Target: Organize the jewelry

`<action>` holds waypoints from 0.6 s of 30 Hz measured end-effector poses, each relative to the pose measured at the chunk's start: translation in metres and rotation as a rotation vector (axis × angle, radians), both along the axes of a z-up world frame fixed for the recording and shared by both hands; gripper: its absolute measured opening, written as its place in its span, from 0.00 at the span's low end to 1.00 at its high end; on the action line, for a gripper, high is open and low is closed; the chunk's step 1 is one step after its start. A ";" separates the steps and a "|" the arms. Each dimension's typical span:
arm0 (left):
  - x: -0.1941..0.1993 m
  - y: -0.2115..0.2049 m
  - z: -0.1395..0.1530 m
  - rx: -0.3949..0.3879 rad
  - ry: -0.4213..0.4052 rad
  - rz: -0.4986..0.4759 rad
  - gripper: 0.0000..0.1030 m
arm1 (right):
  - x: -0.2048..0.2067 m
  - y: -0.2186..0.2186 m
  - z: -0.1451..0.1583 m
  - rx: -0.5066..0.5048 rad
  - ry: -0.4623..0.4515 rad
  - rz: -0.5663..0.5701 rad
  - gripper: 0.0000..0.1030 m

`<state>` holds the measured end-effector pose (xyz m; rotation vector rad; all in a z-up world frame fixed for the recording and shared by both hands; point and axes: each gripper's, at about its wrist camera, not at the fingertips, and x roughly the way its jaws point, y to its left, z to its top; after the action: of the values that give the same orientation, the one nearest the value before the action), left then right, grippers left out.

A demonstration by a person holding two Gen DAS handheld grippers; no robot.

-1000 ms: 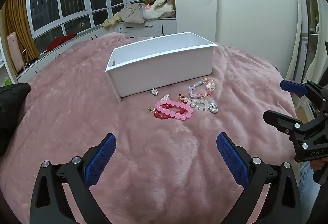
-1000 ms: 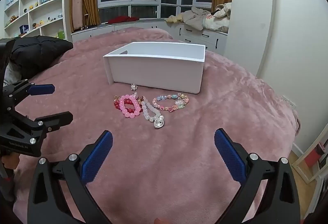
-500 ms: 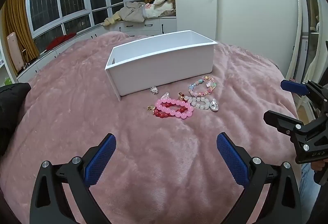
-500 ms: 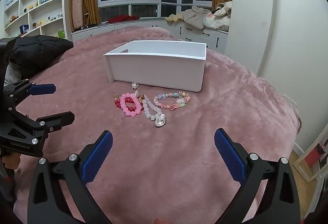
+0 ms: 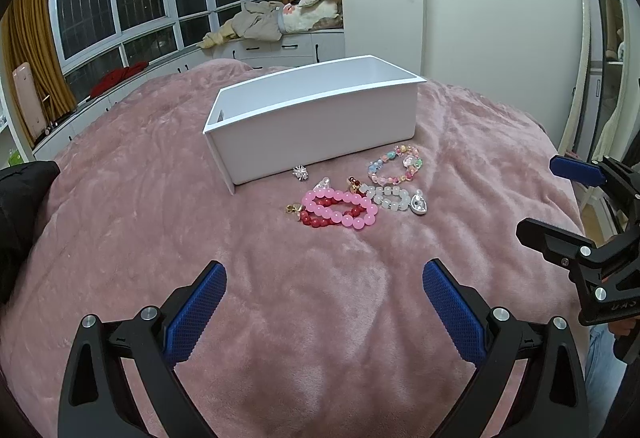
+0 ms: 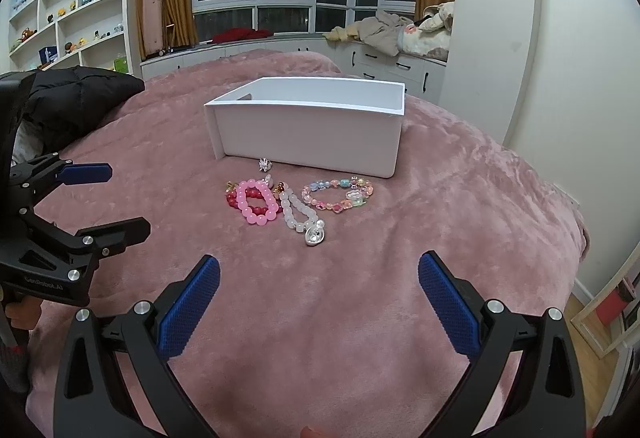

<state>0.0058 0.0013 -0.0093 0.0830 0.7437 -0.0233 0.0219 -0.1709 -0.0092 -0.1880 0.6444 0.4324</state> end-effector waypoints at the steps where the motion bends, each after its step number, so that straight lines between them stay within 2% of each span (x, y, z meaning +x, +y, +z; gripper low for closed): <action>1: 0.000 0.000 0.000 0.001 0.001 0.003 0.97 | -0.001 0.001 -0.001 -0.001 0.004 0.003 0.95; 18: -0.001 0.000 -0.002 0.006 -0.001 0.003 0.97 | -0.001 0.004 -0.003 -0.009 0.010 0.011 0.95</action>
<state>0.0046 0.0012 -0.0115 0.0873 0.7425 -0.0183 0.0209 -0.1674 -0.0124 -0.1983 0.6558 0.4418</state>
